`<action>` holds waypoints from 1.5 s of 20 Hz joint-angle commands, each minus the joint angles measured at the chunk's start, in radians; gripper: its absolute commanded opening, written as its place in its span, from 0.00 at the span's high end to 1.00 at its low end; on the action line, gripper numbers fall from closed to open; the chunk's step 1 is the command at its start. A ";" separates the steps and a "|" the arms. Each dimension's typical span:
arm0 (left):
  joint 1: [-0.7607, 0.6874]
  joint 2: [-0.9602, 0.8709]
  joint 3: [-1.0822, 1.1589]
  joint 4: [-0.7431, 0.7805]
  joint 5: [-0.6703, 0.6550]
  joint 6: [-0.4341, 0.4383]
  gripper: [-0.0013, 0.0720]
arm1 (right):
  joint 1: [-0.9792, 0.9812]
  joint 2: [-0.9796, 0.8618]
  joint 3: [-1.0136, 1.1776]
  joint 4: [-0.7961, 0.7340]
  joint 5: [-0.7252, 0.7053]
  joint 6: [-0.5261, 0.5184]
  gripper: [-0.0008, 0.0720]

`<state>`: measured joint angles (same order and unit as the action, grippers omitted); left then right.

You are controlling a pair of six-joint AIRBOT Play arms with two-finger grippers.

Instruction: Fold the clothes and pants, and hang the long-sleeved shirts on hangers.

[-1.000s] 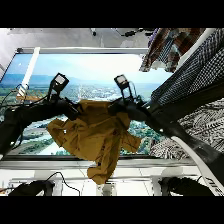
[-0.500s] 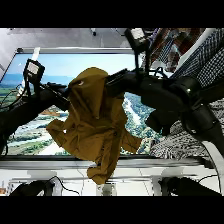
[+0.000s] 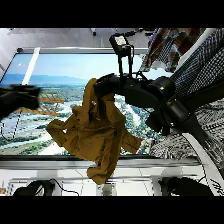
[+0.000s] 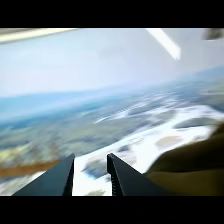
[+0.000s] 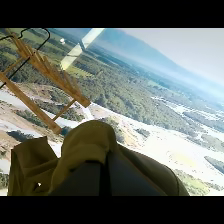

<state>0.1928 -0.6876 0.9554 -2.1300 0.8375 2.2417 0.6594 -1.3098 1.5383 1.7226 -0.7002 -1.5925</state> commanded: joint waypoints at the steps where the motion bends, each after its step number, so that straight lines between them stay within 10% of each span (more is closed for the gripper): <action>1: 0.414 -0.070 -0.002 -0.019 0.072 -0.028 0.55 | 0.001 -0.012 0.001 0.000 0.008 0.002 0.94; 7: 0.790 -0.420 -0.002 -0.026 0.002 -0.017 0.37 | 0.001 -0.012 0.001 0.000 -0.016 -0.016 0.94; 21: 0.726 -0.770 -0.002 -0.010 -0.001 0.229 0.25 | 0.001 -0.015 0.001 0.000 -0.033 -0.024 0.94; 22: 0.711 -0.783 -0.002 -0.010 -0.024 0.228 0.27 | 0.001 -0.015 0.001 0.000 -0.034 -0.024 0.94; 25: 0.673 -0.794 0.000 -0.011 -0.041 0.227 0.94 | 0.001 -0.016 0.001 -0.002 -0.033 -0.024 0.94; 30: 0.657 -0.656 0.002 -0.010 -0.006 0.197 0.94 | 0.001 -0.029 -0.002 -0.008 -0.034 -0.023 0.94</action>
<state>0.8593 -1.4139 0.9558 -2.1395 0.8200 2.4493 0.6594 -1.3312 1.5379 1.7180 -0.7338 -1.6161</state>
